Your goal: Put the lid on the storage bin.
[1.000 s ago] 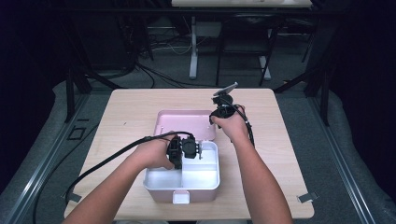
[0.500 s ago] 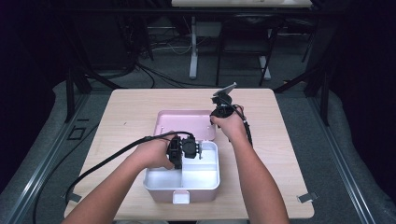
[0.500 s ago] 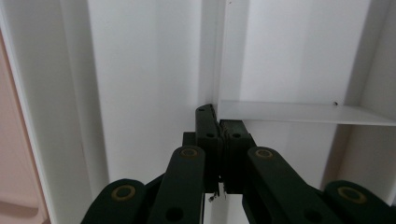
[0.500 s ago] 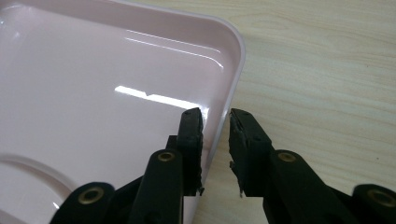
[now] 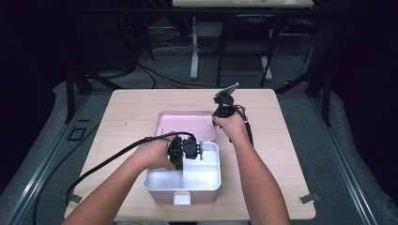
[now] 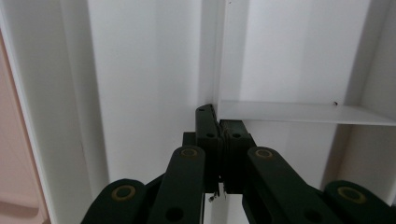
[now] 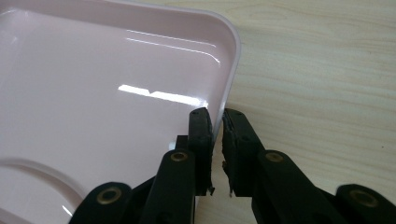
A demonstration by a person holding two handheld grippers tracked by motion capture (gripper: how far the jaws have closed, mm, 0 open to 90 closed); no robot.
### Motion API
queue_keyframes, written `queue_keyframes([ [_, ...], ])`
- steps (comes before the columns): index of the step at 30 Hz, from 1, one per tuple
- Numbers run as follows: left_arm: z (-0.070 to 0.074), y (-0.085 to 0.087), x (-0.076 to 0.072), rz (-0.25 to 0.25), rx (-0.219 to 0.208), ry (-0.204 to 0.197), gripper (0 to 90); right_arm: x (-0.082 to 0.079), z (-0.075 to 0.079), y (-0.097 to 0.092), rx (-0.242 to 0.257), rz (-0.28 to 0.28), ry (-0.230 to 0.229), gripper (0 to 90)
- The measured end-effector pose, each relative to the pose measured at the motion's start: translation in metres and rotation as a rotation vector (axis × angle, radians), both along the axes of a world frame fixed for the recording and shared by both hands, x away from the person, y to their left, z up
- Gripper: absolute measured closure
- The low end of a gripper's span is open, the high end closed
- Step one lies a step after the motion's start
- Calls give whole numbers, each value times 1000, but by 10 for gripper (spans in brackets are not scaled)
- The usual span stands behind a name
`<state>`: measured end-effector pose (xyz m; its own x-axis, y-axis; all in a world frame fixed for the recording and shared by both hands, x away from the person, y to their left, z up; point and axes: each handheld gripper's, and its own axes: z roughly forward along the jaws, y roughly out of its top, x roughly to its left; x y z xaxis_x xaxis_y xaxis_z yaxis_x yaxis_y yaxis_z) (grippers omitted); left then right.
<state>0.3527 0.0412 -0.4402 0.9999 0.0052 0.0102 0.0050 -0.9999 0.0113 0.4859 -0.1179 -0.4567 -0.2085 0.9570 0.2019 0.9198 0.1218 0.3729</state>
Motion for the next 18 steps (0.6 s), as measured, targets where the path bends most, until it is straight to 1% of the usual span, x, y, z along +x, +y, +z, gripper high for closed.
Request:
queue_keyframes([
  [3,0,0,0,1,0,-1,882,1,1,0,1,-12,8,832],
  [7,0,0,0,1,0,0,882,1,2,0,14,-29,21,839],
  [14,0,0,1,0,-1,6,882,0,3,0,11,-35,23,847],
  [18,0,0,1,1,-3,1,882,0,4,1,7,-41,20,851],
])
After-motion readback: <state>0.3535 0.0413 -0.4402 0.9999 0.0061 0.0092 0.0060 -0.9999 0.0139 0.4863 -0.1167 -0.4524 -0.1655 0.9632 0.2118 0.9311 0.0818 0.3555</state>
